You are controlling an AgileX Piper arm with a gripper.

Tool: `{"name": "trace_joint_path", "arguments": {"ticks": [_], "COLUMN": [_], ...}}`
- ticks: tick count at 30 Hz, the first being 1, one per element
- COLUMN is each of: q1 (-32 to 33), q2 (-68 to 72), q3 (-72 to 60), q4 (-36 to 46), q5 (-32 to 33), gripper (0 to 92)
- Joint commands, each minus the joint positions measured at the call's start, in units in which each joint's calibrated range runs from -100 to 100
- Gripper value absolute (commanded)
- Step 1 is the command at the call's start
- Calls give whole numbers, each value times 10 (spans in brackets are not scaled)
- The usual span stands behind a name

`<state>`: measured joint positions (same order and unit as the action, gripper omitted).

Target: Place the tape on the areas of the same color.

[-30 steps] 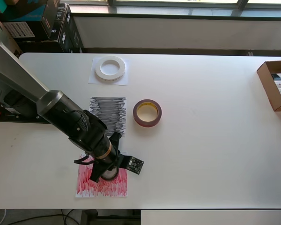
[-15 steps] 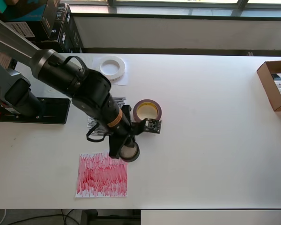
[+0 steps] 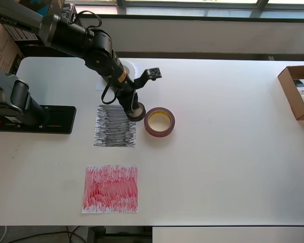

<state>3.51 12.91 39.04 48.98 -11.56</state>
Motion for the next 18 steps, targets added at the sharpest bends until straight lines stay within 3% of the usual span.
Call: {"name": "trace_joint_path", "arguments": {"ticks": [1, 8, 18], "q1": [49, 18, -48], "q2": [-23, -45, -46], "q3": [84, 150, 159], "q4": [-55, -101, -100], "q5": [-5, -23, -18], "gripper": [1, 1, 1]}}
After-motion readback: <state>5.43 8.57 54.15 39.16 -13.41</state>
